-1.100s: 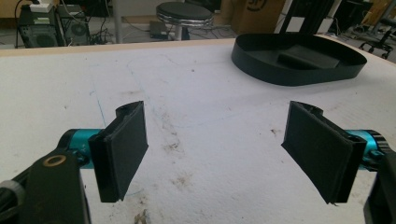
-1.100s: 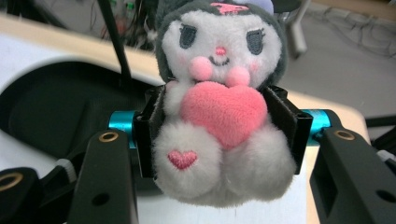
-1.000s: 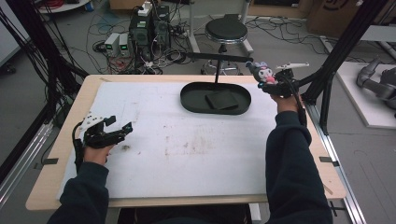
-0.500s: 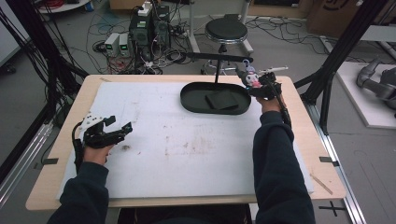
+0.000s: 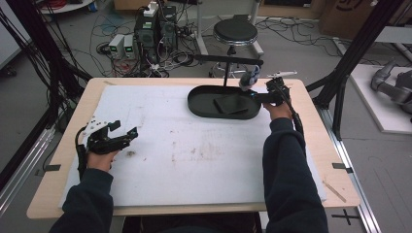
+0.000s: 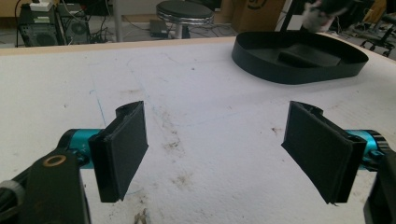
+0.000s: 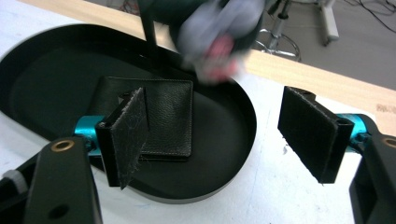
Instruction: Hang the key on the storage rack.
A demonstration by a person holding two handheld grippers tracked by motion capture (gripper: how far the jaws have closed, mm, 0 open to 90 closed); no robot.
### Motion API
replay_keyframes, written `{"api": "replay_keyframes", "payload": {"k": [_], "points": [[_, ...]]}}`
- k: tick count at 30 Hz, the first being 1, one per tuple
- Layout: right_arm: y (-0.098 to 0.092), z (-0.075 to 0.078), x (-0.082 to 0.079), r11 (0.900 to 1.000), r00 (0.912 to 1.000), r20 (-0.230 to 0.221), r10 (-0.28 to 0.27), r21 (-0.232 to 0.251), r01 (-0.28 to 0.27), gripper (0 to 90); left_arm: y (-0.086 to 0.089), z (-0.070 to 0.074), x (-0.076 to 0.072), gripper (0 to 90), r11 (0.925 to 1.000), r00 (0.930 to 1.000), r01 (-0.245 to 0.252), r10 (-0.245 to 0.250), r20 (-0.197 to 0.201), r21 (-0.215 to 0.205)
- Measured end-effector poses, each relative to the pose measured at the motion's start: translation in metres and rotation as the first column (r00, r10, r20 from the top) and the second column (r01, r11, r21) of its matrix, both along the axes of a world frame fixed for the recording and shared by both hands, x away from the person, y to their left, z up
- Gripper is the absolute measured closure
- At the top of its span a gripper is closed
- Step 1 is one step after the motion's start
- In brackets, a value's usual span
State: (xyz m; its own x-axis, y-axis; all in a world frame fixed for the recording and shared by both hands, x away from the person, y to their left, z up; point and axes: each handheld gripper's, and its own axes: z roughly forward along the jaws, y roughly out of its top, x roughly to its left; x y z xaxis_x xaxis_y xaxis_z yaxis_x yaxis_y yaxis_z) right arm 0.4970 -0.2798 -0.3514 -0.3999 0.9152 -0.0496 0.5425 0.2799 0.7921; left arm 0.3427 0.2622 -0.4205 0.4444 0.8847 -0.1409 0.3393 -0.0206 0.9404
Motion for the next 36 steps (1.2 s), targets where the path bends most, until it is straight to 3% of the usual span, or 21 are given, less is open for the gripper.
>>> {"api": "replay_keyframes", "payload": {"k": [6, 11, 12, 13, 15, 16, 20, 23, 27, 36], "points": [[-0.013, 0.016, -0.018, 1.000, 0.9989, 0.040, 0.024, 0.003, -0.024, 25.4, 0.000, 0.000, 0.000, 21.4, 1.0000, 1.0000, 0.001, -0.001, -0.002, -0.002], [-0.024, 0.029, -0.035, 0.998, 0.9974, 0.039, 0.060, -0.015, -0.060, 23.5, 0.000, 0.000, 0.000, 21.4, 1.0000, 1.0000, 0.001, -0.001, 0.001, -0.001], [-0.028, 0.034, -0.044, 0.997, 0.9952, 0.060, 0.078, -0.010, -0.077, 23.4, 0.000, 0.000, 0.000, 21.4, 1.0000, 1.0000, 0.000, 0.000, 0.001, 0.000], [-0.028, 0.034, -0.044, 0.997, 0.9952, 0.060, 0.078, -0.010, -0.077, 23.4, 0.000, 0.000, 0.000, 21.4, 1.0000, 1.0000, 0.001, -0.001, 0.002, 0.002], [-0.033, 0.034, -0.059, 0.994, 0.9878, 0.111, 0.109, 0.008, -0.111, 22.7, 0.000, 0.000, 0.000, 21.4, 1.0000, 1.0000, 0.001, -0.001, 0.002, 0.001], [-0.035, 0.034, -0.063, 0.993, 0.9890, 0.091, 0.116, 0.005, -0.117, 21.9, 0.000, 0.000, 0.000, 21.4, 1.0000, 1.0000, 0.001, -0.001, 0.003, 0.004], [-0.044, 0.024, -0.092, 0.988, 0.9787, 0.140, 0.150, 0.017, -0.154, 21.9, 0.000, 0.000, 0.000, 21.4, 1.0000, 0.9999, -0.003, 0.003, 0.010, -0.001], [-0.047, 0.013, -0.106, 0.986, 0.9781, 0.141, 0.154, 0.040, -0.161, 21.9, 0.000, 0.001, -0.001, 21.4, 1.0000, 0.9999, -0.007, 0.007, 0.014, -0.002], [-0.049, -0.004, -0.123, 0.985, 0.9767, 0.135, 0.166, 0.027, -0.171, 21.9, 0.000, 0.002, 0.000, 21.4, 0.9999, 0.9997, -0.013, 0.013, 0.022, 0.000], [-0.048, -0.026, -0.138, 0.985, 0.9759, 0.142, 0.166, 0.032, -0.172, 21.5, -0.004, 0.006, -0.003, 21.4, 1.0000, 0.9982, -0.005, 0.005, 0.060, 0.007]]}}
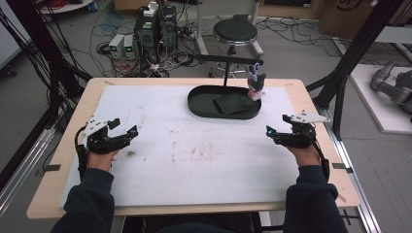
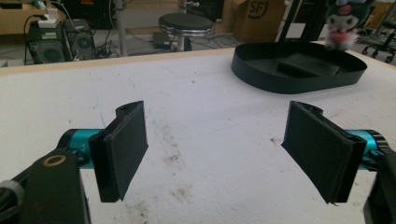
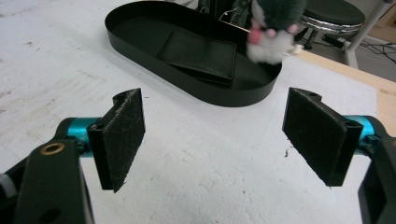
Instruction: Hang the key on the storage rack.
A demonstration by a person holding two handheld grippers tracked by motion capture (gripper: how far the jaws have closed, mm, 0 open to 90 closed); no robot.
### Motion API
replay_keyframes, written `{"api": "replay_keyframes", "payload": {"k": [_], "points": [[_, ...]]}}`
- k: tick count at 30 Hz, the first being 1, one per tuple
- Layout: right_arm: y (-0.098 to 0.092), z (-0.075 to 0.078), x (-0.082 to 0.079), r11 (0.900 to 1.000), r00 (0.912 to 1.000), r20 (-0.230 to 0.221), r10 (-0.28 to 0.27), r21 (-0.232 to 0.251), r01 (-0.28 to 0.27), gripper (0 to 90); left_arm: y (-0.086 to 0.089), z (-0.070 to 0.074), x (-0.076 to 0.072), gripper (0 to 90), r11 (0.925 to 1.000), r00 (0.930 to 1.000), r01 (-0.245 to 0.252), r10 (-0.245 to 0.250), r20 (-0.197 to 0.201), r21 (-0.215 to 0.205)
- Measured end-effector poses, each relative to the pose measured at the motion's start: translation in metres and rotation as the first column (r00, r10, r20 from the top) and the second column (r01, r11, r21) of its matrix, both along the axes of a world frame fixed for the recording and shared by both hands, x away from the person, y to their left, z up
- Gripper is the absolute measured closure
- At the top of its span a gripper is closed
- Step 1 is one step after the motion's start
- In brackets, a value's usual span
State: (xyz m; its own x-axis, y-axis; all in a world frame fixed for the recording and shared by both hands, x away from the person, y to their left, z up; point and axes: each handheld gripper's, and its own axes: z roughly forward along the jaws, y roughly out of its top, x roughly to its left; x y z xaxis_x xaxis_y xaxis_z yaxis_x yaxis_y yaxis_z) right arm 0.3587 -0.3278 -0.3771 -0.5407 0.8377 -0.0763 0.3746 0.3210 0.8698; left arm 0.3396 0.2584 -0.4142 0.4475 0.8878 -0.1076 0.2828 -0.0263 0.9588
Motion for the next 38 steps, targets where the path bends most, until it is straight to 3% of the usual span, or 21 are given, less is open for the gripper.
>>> {"api": "replay_keyframes", "payload": {"k": [11, 38], "points": [[0.0003, -0.0072, -0.0053, 0.999, 0.9999, 0.002, -0.011, -0.036, 0.011, 21.5, -0.0031, 0.0015, -0.0020, 21.4, 0.9997, 0.9998, 0.020, -0.020, 0.002, 0.016], [0.0003, -0.0092, -0.0068, 0.999, 0.9998, 0.012, -0.015, -0.036, 0.015, 21.5, -0.0047, -0.0015, 0.0010, 21.4, 0.9996, 0.9994, 0.027, -0.027, -0.021, 0.012]]}}
